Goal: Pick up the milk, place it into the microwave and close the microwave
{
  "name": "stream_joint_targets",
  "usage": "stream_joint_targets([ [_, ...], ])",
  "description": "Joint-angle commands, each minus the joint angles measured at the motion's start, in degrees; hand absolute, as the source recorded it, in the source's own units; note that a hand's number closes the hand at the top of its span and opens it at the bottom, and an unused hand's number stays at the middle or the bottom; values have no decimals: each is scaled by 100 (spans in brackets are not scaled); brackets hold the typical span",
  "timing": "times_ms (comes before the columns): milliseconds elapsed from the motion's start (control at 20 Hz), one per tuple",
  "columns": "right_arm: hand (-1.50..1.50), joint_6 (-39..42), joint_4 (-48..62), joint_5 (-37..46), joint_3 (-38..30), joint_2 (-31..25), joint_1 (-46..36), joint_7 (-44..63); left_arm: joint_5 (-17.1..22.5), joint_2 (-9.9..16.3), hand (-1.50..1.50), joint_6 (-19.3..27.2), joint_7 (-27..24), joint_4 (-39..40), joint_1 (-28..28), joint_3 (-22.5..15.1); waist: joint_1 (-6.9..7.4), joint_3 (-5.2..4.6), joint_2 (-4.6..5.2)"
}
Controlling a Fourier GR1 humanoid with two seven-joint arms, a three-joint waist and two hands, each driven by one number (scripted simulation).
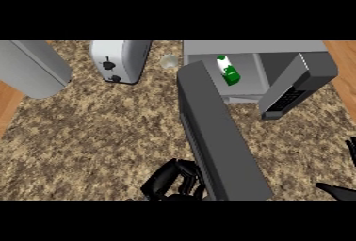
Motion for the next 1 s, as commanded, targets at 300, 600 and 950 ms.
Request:
stream_joint_targets([
  [300, -150, 1018, -340, -157, 153, -219, -78, -569, 785, -37, 150, 552, -289, 1373, -1319, -1341, -137, -13, 35],
  [600, -150, 1258, -799, -354, 391, -123, -176, -210, 1604, -33, 150, 1406, -736, 1205, -1568, -2015, -348, -28, 60],
  [950, -150, 1177, -1377, -502, 618, -131, -245, 105, 2379, -31, -150, 2218, -622, 1182, -2173, -2232, -711, -40, 88],
])
